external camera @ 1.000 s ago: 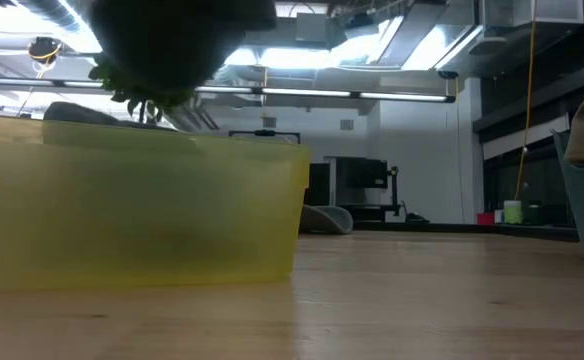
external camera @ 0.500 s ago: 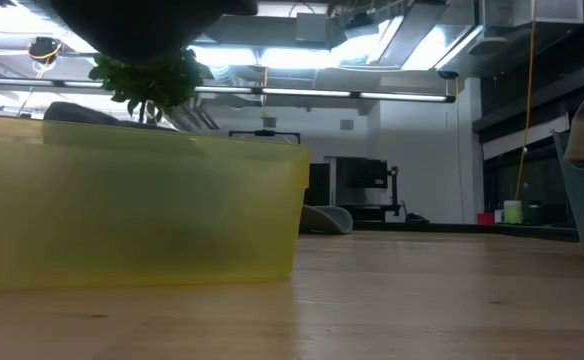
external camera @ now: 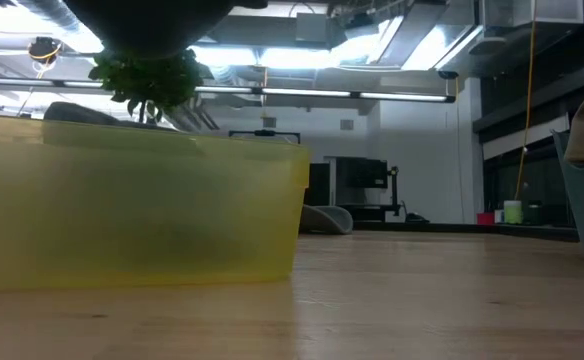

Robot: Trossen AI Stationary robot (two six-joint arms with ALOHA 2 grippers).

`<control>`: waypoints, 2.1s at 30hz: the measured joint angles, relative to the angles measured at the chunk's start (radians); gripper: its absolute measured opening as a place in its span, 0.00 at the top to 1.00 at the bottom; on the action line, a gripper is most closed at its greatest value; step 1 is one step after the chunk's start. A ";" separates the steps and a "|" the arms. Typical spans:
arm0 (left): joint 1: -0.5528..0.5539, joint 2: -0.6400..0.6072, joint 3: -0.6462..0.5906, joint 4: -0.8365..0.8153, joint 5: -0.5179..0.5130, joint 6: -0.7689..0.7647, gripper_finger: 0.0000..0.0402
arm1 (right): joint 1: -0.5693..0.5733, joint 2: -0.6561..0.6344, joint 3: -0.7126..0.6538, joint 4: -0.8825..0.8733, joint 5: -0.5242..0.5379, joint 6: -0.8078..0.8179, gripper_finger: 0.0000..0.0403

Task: Pick & Place hat
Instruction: Put the left blue cap into the yellow bin

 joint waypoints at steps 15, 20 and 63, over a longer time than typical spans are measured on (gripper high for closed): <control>0.029 0.026 0.000 0.022 0.145 0.034 0.84 | -0.001 0.000 0.000 -0.033 0.002 0.029 0.91; 0.026 0.017 0.000 0.017 0.145 0.056 0.98 | 0.000 0.000 0.000 -0.058 0.031 0.076 0.84; -0.071 -0.105 0.000 -0.040 -0.843 -0.025 0.99 | 0.051 0.046 0.014 -0.104 0.495 0.640 0.38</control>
